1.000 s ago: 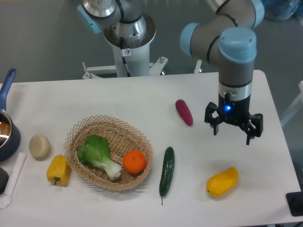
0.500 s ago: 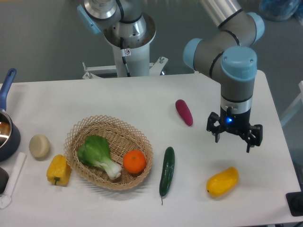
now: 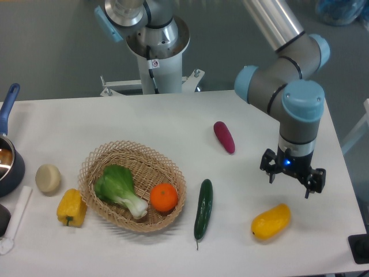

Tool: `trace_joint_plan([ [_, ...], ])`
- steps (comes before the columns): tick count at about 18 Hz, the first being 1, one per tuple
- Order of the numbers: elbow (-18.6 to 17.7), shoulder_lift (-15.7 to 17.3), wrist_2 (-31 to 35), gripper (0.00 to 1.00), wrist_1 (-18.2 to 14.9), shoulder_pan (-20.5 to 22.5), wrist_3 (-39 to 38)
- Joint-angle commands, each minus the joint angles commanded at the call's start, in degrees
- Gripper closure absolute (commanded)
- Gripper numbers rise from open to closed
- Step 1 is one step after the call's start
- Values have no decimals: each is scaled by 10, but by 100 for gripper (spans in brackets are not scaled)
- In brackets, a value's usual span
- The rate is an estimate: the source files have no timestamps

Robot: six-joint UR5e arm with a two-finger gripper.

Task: Pick up the mango from the table
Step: 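Lower the open gripper around the yellow mango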

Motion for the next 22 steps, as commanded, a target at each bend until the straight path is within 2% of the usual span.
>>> trace_joint_plan([
  [6, 18, -40, 0, 0, 1, -11, 9],
  [16, 24, -55, -1, 0, 1, -16, 9],
  [19, 47, -77, 1, 0, 1, -30, 6],
  [22, 49, -82, 1, 0, 1, -32, 6],
])
